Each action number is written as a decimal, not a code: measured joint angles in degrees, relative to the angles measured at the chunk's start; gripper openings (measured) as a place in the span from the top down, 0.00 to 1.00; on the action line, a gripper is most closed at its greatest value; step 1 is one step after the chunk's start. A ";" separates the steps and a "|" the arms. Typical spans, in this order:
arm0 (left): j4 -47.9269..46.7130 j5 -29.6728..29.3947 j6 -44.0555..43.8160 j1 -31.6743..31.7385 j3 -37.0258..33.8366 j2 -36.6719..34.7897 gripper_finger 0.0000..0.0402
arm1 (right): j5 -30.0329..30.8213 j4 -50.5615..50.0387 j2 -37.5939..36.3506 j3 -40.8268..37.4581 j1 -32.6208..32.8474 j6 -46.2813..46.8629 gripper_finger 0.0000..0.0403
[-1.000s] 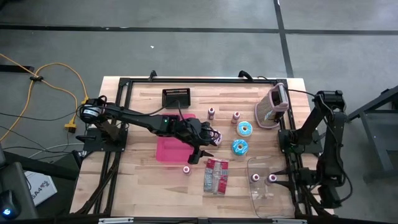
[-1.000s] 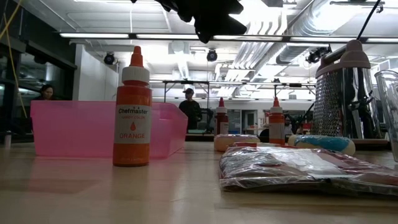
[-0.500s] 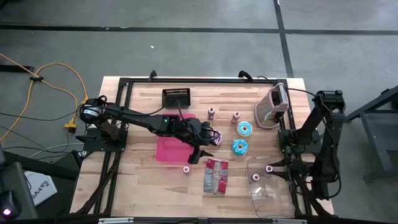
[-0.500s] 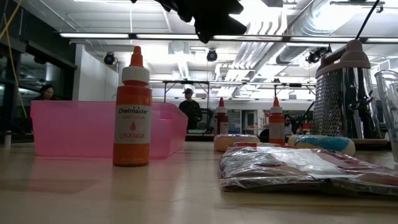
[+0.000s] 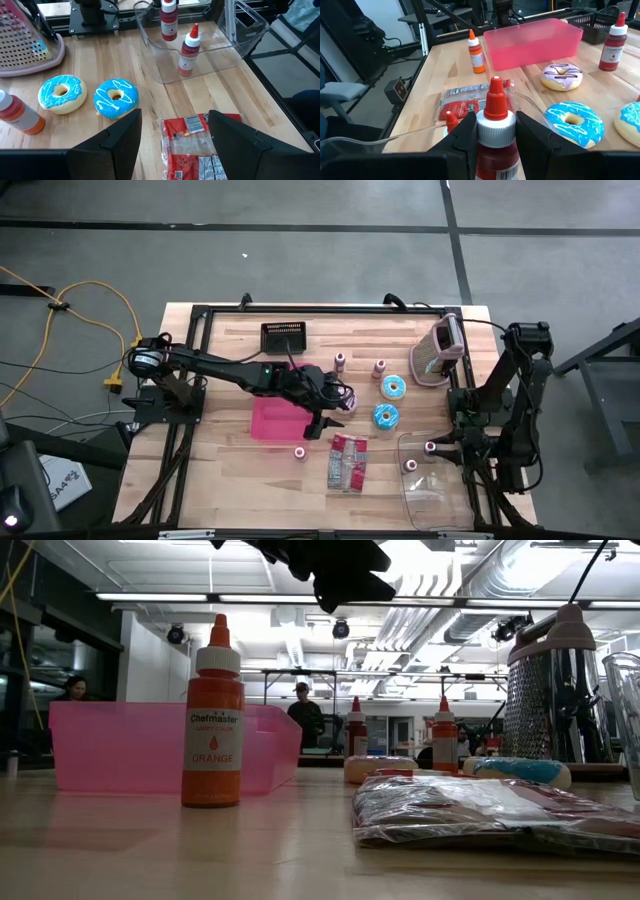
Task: Pick & Place Food Item
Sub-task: Put the bottom red food coloring bottle into the transparent bin
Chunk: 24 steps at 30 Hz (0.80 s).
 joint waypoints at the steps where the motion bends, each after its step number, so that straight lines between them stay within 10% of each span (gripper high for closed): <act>1: 0.01 0.00 -0.01 0.00 0.00 0.00 0.45 | 0.01 0.15 0.00 -0.23 0.00 -0.02 0.76; 24: 0.03 0.02 0.04 0.00 0.00 0.00 0.45 | 6.15 0.96 0.11 -0.64 -5.72 -7.59 0.75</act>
